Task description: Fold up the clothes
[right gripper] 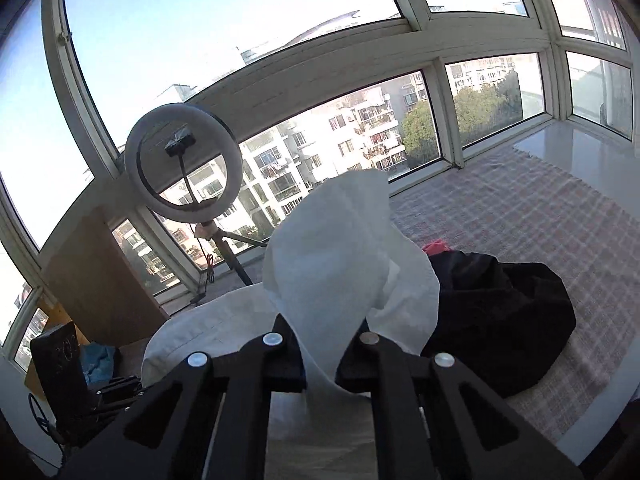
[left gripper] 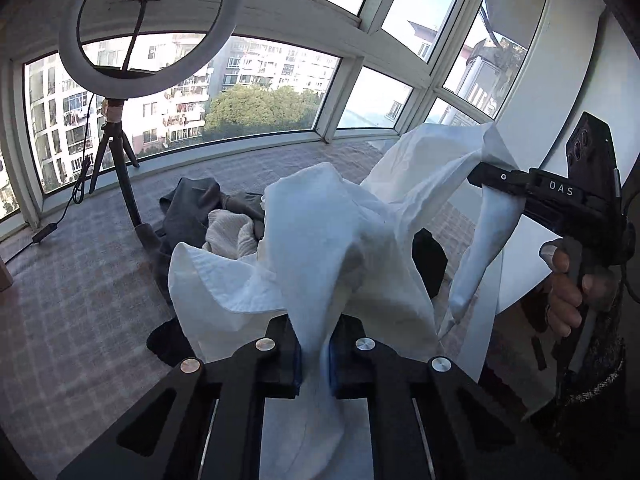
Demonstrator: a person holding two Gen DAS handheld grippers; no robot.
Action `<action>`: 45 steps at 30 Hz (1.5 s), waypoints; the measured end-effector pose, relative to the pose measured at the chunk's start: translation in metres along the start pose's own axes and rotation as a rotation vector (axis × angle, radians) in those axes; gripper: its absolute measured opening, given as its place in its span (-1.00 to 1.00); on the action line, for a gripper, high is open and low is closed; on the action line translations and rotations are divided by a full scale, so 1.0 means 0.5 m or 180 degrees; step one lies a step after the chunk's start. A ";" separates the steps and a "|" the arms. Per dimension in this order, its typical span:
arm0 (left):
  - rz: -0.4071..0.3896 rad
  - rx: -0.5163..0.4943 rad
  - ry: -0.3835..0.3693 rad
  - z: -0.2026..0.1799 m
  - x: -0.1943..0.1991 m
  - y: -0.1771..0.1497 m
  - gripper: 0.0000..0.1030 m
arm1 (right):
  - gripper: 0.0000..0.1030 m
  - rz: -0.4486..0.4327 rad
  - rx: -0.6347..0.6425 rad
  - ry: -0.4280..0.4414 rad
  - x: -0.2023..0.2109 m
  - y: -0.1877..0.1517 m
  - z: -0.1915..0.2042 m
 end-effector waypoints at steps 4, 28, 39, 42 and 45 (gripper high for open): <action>-0.0492 0.0106 0.0106 0.093 0.196 0.017 -0.85 | -0.85 -0.0388 0.0387 0.0170 0.113 0.051 0.172; 0.1028 0.1615 0.1599 0.729 0.516 -0.850 -0.41 | -0.27 0.2442 0.0900 0.0404 -0.163 -0.705 0.469; 0.0638 0.1788 0.1695 0.620 0.596 -0.825 -0.45 | 0.32 0.1966 0.1073 0.0728 -0.328 -0.533 0.529; 0.0546 0.1715 0.1661 0.571 0.585 -0.780 -0.38 | 0.32 0.2145 0.1237 0.0774 -0.467 -0.563 0.577; 0.0455 0.1689 0.1453 0.535 0.548 -0.732 -0.38 | 0.32 0.2378 0.1297 0.0927 -0.564 -0.603 0.619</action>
Point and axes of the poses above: each gripper's, at about its wrist camera, not at the fingertips, and x roughly against the way its jaws point, z to its left, y to its top, the point moved 10 cm from there along -x, roughly the way its jaws point, and after that the axes turned 12 degrees about z, right-handed, at the moved point
